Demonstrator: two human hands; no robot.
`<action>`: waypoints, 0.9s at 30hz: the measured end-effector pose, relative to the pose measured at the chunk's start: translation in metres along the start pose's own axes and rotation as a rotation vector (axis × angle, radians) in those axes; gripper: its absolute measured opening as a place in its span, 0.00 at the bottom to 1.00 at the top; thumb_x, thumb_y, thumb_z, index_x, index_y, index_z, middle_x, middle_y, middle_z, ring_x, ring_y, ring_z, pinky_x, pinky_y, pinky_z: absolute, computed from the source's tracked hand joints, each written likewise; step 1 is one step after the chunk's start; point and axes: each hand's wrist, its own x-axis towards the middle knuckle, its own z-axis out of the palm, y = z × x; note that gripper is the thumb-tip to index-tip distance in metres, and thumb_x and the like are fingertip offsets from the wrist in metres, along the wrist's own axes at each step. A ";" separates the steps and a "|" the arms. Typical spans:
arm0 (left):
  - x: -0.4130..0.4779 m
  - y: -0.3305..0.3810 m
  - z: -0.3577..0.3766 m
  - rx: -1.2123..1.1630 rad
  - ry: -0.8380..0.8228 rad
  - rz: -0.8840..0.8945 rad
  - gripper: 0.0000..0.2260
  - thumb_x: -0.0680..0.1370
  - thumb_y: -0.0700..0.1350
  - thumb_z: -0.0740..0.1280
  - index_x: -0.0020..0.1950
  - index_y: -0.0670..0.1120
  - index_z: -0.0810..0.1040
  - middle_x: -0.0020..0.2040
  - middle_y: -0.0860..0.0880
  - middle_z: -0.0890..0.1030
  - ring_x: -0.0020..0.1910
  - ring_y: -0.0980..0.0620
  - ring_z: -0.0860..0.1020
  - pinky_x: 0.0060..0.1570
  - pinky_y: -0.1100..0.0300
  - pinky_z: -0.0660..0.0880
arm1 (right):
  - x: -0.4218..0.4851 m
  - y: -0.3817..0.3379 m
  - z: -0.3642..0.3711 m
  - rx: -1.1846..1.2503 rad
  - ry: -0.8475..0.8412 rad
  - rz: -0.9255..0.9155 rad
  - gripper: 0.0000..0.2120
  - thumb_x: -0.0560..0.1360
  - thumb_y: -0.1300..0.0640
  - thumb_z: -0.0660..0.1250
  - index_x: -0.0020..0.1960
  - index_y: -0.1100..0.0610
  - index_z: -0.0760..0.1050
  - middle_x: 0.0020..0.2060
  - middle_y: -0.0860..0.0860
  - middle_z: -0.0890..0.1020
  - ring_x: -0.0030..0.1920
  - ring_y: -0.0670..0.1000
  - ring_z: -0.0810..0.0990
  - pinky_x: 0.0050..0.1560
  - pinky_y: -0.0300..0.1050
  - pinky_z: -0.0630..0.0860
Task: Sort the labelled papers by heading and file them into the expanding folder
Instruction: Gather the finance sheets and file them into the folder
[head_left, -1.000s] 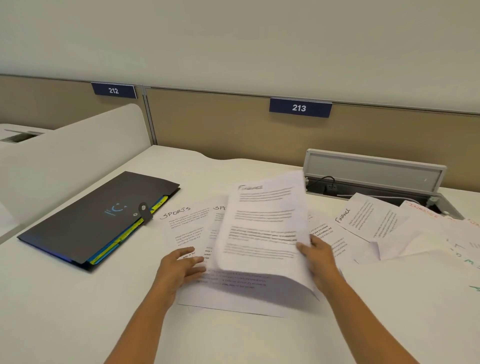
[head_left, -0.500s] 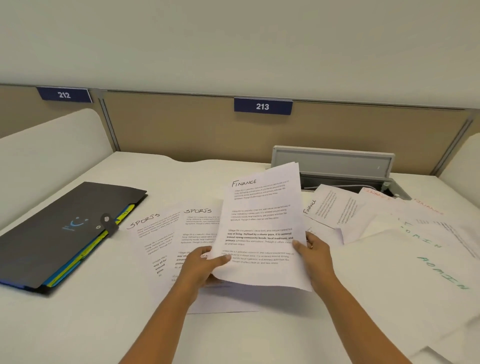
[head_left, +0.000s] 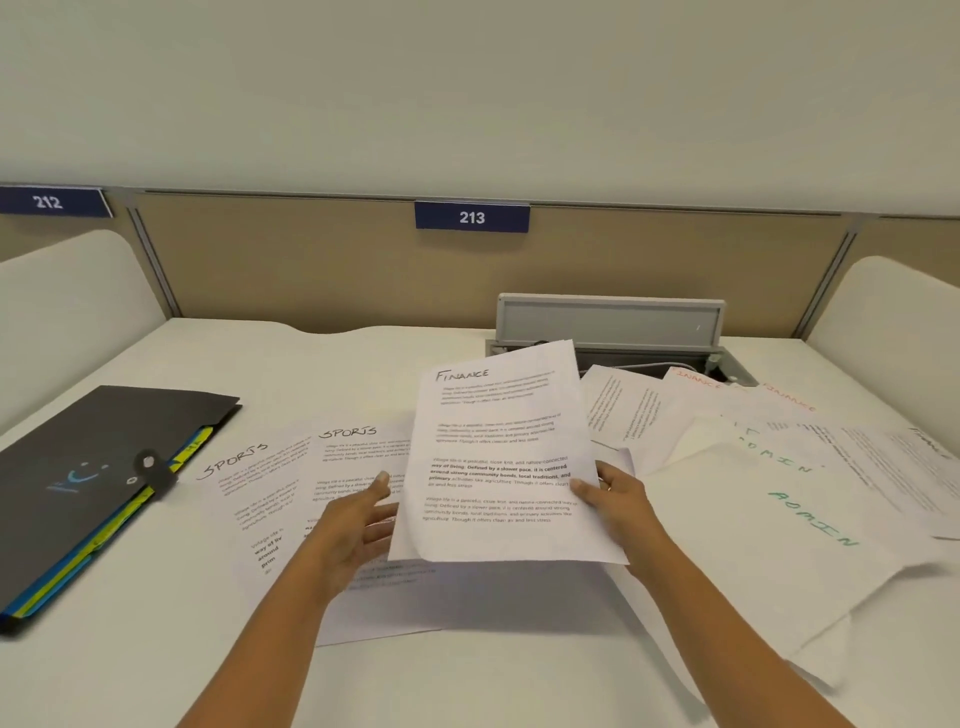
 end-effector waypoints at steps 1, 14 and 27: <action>0.001 0.003 0.005 -0.007 -0.020 -0.013 0.11 0.79 0.49 0.62 0.53 0.42 0.76 0.47 0.42 0.82 0.44 0.44 0.80 0.40 0.53 0.76 | 0.002 0.000 0.002 0.008 -0.027 0.011 0.09 0.75 0.64 0.66 0.55 0.57 0.77 0.48 0.53 0.83 0.44 0.53 0.83 0.37 0.41 0.80; 0.034 0.016 -0.008 -0.056 0.179 0.160 0.18 0.77 0.30 0.61 0.66 0.41 0.71 0.57 0.39 0.78 0.44 0.43 0.78 0.51 0.46 0.74 | 0.088 -0.003 0.006 -0.881 0.029 -0.260 0.11 0.78 0.62 0.60 0.59 0.61 0.76 0.56 0.57 0.80 0.54 0.53 0.78 0.58 0.42 0.71; 0.056 0.011 -0.008 -0.114 0.202 0.148 0.17 0.77 0.31 0.60 0.65 0.41 0.71 0.52 0.40 0.78 0.43 0.44 0.79 0.48 0.46 0.74 | 0.141 -0.005 -0.025 -1.654 0.010 -0.227 0.15 0.80 0.63 0.49 0.64 0.61 0.67 0.58 0.56 0.77 0.58 0.56 0.76 0.56 0.46 0.71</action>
